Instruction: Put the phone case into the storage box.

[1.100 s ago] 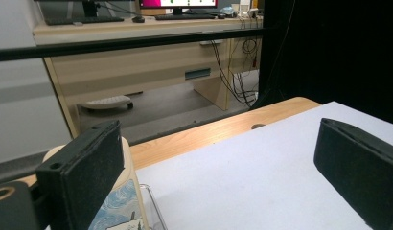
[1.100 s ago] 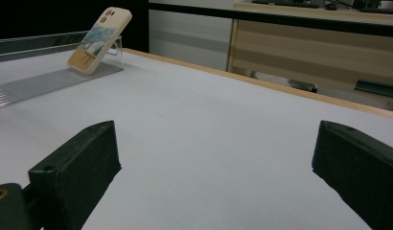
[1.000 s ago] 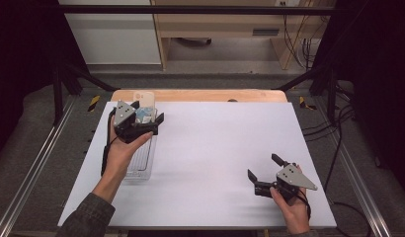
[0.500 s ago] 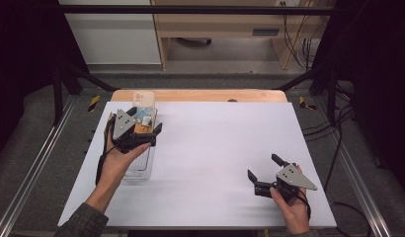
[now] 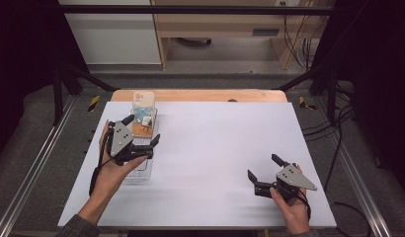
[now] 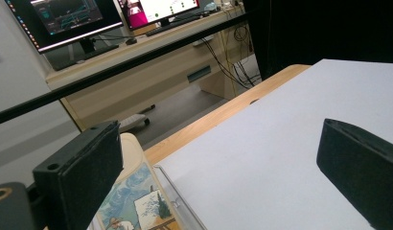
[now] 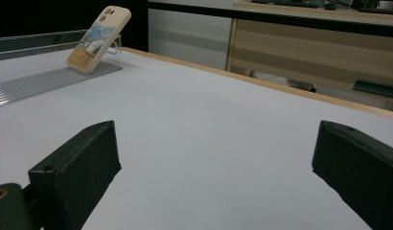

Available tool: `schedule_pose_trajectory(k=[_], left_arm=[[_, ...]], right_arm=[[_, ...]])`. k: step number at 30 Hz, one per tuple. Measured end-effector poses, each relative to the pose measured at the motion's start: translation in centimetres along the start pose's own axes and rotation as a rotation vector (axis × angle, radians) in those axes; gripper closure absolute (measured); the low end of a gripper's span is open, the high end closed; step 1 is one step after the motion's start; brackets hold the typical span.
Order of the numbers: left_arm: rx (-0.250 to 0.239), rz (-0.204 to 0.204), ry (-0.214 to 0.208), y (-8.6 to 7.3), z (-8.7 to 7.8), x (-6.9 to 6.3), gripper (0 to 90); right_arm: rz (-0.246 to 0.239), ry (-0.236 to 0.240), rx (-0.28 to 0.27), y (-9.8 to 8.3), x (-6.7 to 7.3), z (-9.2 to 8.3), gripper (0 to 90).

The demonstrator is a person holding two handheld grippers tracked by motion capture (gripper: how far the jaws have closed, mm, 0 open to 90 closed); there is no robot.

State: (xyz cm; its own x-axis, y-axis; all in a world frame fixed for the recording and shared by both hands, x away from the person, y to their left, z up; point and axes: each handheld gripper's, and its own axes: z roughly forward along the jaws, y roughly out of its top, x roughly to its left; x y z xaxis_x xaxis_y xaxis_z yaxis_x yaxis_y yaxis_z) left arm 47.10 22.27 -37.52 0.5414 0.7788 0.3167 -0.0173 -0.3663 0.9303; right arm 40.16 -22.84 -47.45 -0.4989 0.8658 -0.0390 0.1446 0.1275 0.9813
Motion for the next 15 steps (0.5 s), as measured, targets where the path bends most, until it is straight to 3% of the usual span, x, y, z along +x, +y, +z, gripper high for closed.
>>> schedule_pose_trajectory(k=[15], left_arm=[[-0.065, -0.052, 0.019, -1.3, -3.4, 1.3, 1.3]], right_arm=[[-0.001, -0.003, -0.001, 0.0, 0.0, 0.0, 2.4]])
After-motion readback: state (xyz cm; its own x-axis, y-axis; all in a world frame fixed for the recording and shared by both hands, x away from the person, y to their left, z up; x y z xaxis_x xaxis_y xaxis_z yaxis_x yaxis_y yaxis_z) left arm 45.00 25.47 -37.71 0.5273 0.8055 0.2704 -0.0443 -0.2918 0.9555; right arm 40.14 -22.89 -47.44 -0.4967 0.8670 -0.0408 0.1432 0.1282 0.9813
